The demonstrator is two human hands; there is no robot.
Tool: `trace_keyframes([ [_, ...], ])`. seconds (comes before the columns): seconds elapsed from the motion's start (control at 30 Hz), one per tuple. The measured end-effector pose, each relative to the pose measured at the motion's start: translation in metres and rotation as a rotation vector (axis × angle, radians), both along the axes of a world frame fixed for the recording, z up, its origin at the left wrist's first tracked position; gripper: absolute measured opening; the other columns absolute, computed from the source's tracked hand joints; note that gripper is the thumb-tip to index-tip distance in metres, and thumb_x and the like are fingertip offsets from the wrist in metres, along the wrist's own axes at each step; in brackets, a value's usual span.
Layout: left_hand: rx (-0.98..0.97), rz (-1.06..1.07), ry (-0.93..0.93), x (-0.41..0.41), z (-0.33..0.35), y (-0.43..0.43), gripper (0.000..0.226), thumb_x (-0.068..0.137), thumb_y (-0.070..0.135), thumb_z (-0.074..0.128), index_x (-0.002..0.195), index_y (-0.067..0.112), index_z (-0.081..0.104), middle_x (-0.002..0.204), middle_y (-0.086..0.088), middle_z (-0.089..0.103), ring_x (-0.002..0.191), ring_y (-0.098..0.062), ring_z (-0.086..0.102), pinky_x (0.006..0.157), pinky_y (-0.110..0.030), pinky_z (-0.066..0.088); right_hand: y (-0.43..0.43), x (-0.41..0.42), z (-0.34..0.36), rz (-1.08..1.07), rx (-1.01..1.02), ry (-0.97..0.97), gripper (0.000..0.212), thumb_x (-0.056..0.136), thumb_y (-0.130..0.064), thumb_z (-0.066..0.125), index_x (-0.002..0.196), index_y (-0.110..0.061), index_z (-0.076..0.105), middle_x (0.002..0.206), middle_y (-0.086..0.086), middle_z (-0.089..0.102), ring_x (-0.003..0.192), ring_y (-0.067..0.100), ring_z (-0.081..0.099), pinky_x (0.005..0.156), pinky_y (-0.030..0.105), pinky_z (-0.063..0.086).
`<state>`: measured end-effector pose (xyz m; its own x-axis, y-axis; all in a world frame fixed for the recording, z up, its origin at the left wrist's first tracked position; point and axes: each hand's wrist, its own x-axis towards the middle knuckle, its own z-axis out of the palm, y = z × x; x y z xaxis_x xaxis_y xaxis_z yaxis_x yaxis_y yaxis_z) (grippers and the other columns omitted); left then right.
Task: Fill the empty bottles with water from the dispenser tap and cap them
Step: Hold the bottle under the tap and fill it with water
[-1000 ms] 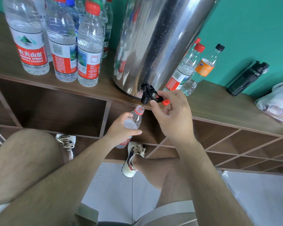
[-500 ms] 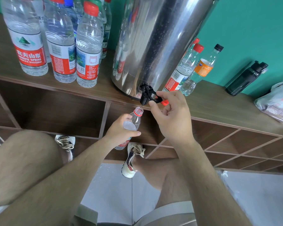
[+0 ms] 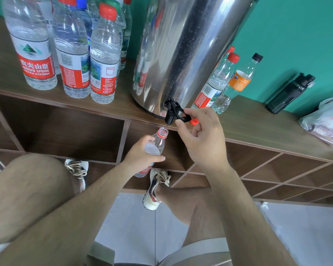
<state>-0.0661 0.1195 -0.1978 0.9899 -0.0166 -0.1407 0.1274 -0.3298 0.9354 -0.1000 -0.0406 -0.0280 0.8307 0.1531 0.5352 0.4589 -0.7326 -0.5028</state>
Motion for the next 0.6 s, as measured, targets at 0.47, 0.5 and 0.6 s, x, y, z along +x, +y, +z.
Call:
trace_keyframes([
  [0.47,0.025,0.011,-0.005,0.0023,-0.0023,-0.0002,0.079,0.072,0.044,0.090,0.136,0.039,0.043,0.131,0.013,0.055,0.116,-0.014,0.056,0.100,-0.038,0.049,0.0000,-0.0001,-0.0019,0.000,0.012,0.016,0.029,0.096,-0.033,0.073,0.122,-0.020,0.072,0.110,-0.012,0.055,0.059,0.012,0.053,0.064,0.018,0.044],
  [0.5,0.027,0.012,-0.005,0.0023,-0.0023,-0.0002,0.079,0.072,0.044,0.090,0.135,0.039,0.043,0.130,0.013,0.055,0.116,-0.014,0.056,0.100,-0.038,0.050,-0.0001,0.0000,-0.0020,0.000,0.011,0.016,0.029,0.096,-0.033,0.073,0.122,-0.020,0.072,0.110,-0.012,0.055,0.059,0.012,0.053,0.064,0.019,0.044],
  [0.6,0.025,0.017,-0.010,0.0020,-0.0016,-0.0003,0.079,0.072,0.043,0.090,0.135,0.038,0.043,0.130,0.013,0.055,0.116,-0.014,0.057,0.101,-0.039,0.051,-0.0002,0.0004,-0.0023,-0.001,0.016,0.014,0.029,0.096,-0.033,0.073,0.121,-0.020,0.072,0.110,-0.011,0.056,0.059,0.012,0.053,0.063,0.019,0.045],
])
